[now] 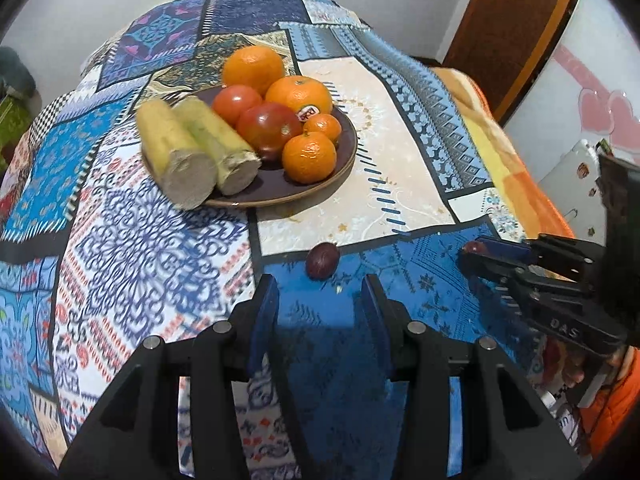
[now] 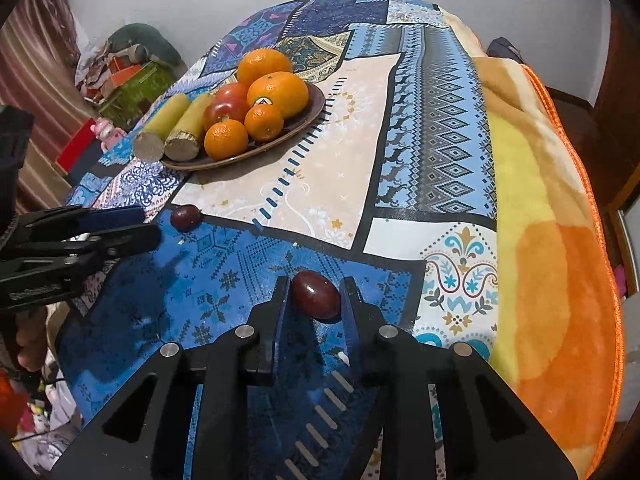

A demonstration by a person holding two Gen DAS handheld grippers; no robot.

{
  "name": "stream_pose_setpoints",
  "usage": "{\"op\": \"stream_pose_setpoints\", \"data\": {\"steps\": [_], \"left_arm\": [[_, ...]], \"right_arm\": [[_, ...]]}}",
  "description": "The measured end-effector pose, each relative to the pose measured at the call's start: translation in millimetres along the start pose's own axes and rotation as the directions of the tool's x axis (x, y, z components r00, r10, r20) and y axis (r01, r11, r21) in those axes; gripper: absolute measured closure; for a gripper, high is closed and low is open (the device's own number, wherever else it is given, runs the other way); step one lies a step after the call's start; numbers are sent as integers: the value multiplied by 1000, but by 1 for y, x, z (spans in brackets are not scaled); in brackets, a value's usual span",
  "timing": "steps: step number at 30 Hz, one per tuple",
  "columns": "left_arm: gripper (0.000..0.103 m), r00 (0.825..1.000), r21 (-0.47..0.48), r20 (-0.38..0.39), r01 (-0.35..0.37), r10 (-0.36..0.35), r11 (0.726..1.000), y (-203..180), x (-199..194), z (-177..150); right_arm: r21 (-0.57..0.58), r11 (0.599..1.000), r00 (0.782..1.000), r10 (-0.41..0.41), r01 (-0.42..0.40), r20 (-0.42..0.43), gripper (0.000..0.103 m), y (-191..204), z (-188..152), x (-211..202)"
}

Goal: Organize fruits
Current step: 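Grasp a dark red plum with the right gripper while the left gripper grasps the other plum, then lower both plums onto the purple plate and open both grippers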

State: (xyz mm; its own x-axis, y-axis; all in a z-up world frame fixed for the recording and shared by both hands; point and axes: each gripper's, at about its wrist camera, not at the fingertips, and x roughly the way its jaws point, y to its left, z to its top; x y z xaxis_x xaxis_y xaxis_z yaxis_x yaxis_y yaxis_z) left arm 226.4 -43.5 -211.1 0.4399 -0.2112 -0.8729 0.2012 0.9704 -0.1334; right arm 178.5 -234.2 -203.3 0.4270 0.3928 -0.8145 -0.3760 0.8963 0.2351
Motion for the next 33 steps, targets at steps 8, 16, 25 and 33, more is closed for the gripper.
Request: {"op": "stream_pose_setpoints", "data": {"steps": [8,16,25,33], "left_arm": [[74,1000,7,-18,-22,22,1000,-4,20,11],[86,1000,-1,16,-10,10,1000,4,9,12],[86,994,-44,108,-25,29,999,28,-33,21],[86,978,-71,201,-48,62,996,50,-64,45]], "right_arm": [[-6,1000,1000,14,-13,19,80,3,1,-4],[-12,1000,999,22,-21,40,80,5,9,-10],[-80,997,996,27,-19,90,80,25,39,-15],[-146,989,986,42,-19,159,80,50,76,-18]]}}
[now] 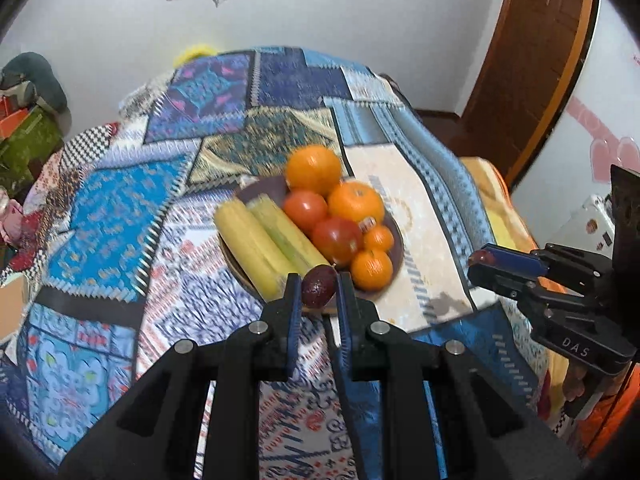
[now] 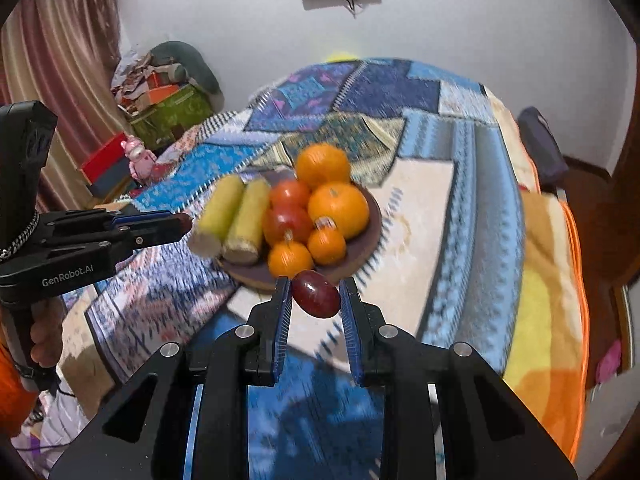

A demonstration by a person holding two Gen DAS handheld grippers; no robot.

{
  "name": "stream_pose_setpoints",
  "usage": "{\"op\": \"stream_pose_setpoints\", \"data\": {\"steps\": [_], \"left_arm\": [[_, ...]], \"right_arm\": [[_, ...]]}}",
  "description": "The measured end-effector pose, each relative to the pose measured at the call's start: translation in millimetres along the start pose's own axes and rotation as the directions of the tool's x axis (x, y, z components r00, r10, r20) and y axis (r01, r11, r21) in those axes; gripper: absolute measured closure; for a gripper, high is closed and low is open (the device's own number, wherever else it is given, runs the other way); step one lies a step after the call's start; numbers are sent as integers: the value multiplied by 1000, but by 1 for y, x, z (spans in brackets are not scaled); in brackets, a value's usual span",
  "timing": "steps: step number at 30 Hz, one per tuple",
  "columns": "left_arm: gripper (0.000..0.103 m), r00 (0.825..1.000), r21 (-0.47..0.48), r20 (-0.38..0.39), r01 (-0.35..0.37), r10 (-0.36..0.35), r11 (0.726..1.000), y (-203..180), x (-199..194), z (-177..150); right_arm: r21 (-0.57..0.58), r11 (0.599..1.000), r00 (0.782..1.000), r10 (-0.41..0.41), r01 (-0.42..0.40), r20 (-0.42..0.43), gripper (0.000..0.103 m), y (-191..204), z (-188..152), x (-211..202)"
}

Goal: Organize fruits
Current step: 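Lower both plums onto the purple plate and open both grippers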

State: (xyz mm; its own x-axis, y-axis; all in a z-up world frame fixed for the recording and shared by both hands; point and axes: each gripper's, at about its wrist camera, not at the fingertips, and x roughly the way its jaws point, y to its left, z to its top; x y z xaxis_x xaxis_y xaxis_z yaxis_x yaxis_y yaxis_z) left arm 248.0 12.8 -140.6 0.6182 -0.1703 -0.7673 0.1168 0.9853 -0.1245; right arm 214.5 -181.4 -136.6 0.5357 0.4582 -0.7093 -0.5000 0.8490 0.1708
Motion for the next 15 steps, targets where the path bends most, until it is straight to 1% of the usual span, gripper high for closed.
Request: {"op": "stream_pose_setpoints", "data": {"steps": [8,15], "left_arm": [[86,999,-4,35,-19,19,1000,14,3,21],[86,999,-5,27,-28,28,1000,24,19,31]], "right_arm": [[-27,999,999,22,-21,37,80,15,28,19],[-35,999,999,40,-38,33,80,24,45,46]]}}
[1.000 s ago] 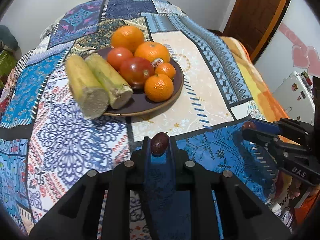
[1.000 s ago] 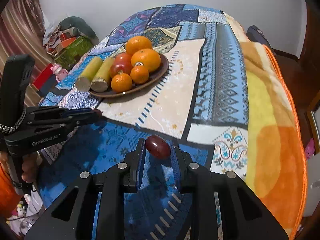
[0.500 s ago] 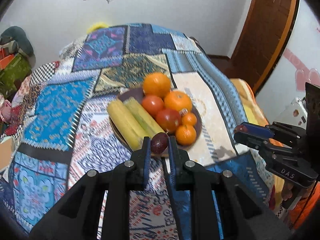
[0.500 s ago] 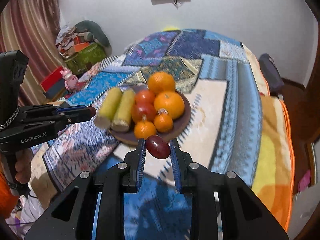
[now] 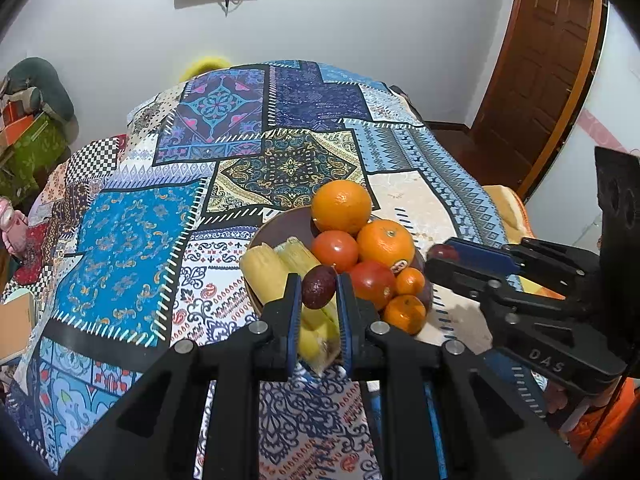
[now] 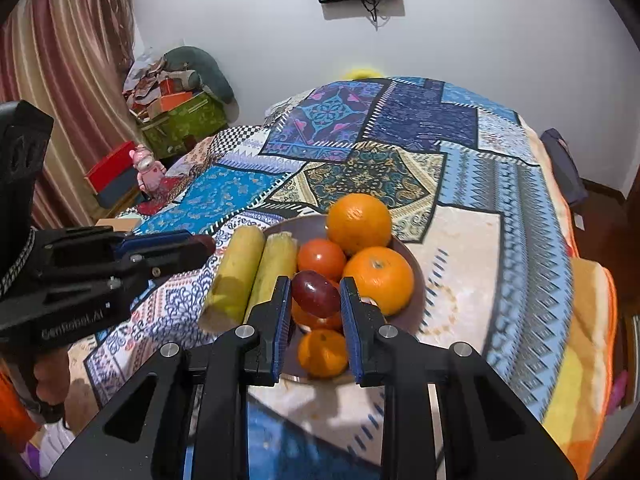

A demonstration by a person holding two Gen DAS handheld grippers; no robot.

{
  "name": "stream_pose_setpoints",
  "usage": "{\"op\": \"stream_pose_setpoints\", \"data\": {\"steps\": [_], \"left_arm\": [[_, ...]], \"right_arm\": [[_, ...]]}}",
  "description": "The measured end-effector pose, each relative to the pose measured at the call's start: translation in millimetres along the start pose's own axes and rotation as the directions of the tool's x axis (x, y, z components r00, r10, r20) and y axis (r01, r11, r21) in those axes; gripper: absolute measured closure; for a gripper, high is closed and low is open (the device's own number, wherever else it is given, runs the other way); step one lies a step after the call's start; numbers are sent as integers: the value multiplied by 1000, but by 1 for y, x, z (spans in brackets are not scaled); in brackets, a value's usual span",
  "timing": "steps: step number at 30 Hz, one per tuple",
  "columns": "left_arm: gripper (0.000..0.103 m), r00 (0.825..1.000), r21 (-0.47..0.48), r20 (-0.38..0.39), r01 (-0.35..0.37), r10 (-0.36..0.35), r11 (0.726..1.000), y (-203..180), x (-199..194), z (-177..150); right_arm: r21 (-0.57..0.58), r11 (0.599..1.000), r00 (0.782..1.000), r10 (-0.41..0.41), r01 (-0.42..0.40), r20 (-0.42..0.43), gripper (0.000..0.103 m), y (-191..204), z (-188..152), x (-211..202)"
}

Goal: Organize fruits
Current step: 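Lower both plums onto the purple plate and open both grippers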

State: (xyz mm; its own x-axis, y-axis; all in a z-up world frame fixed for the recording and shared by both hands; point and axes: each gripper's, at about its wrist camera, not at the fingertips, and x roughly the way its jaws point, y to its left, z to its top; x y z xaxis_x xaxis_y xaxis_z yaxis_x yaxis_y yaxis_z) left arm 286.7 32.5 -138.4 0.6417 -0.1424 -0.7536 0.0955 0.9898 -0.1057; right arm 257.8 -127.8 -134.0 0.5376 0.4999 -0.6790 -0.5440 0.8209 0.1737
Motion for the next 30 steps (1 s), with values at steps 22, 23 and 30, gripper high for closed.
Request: {"op": "stream_pose_setpoints", "data": {"steps": [22,23,30], "left_arm": [[86,997,-17,-67,22,-23,1000,8,50,2],[86,998,-11,-67,18,-19,1000,7,50,2],[85,999,15,-31,-10,10,1000,1,34,0]], "right_arm": [[22,1000,996,12,-10,-84,80,1,1,56],[28,1000,996,12,-9,-86,80,0,0,56],[52,999,997,14,-10,-70,69,-3,1,41]]}}
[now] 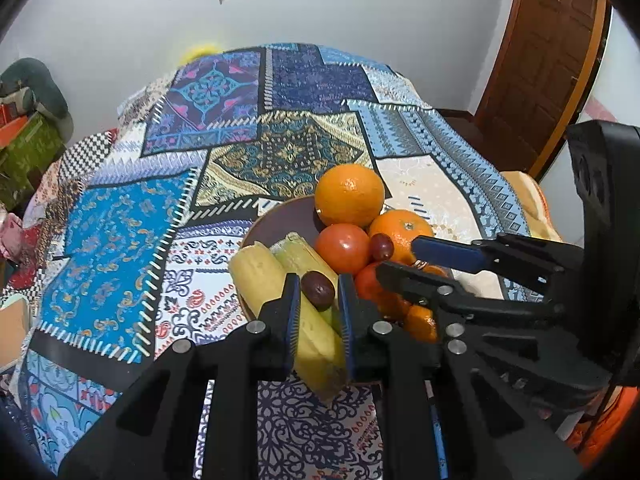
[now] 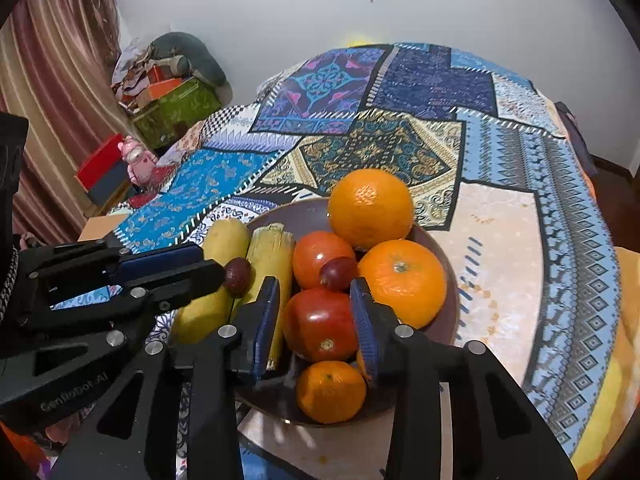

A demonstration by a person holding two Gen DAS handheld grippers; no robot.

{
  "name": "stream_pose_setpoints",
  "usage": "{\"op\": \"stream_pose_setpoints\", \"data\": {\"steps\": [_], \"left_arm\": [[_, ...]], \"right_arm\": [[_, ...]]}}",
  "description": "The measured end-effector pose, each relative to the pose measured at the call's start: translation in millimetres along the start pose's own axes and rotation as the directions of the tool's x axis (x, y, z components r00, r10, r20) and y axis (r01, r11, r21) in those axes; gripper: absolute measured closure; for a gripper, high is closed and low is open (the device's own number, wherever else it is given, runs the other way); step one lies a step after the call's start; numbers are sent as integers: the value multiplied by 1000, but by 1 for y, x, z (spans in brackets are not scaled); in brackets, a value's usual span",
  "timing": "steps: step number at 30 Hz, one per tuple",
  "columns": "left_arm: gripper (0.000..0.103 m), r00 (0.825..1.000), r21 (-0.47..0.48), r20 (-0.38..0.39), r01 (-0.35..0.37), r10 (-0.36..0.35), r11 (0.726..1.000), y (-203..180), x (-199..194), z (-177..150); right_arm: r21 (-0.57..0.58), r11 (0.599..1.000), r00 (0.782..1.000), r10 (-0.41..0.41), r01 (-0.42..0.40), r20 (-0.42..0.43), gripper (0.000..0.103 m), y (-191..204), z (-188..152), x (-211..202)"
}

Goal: Organize fruits

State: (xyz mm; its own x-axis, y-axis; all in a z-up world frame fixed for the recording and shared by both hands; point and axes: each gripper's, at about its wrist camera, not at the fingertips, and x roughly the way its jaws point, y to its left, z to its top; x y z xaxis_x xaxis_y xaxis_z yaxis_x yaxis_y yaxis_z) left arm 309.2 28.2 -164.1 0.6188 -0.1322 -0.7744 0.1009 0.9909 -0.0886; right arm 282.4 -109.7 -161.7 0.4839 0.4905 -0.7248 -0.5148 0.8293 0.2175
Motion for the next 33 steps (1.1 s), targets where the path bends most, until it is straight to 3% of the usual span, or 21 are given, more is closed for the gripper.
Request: {"op": "stream_pose_setpoints", "data": {"steps": [6,11,15,23,28,31,33], "left_arm": [[85,994,-38,105,-10,14,999,2,-52,3],[85,970,-40,240,-31,40,999,-8,-117,3],[85,930,-34,364,-40,49,999,-23,-179,-6],[82,861,-37,508,-12,29,999,-42,-266,-38],[60,823,-21,565,-53,55,998,-52,-295,-63],[44,815,-22,576,-53,56,998,-57,-305,-75],[41,810,-18,584,-59,58,998,-59,-311,-81]], "right_arm": [[10,1000,996,-23,23,84,69,4,3,-47],[2,999,978,-43,43,204,69,21,7,-110],[-12,999,951,-45,51,305,68,43,4,-164],[-40,996,883,-56,84,467,61,95,-22,-250],[-26,989,847,-111,145,520,46,114,-44,-274],[-11,987,836,-129,159,534,34,121,-57,-279],[-1,986,830,-139,166,539,28,121,-61,-279]]}}
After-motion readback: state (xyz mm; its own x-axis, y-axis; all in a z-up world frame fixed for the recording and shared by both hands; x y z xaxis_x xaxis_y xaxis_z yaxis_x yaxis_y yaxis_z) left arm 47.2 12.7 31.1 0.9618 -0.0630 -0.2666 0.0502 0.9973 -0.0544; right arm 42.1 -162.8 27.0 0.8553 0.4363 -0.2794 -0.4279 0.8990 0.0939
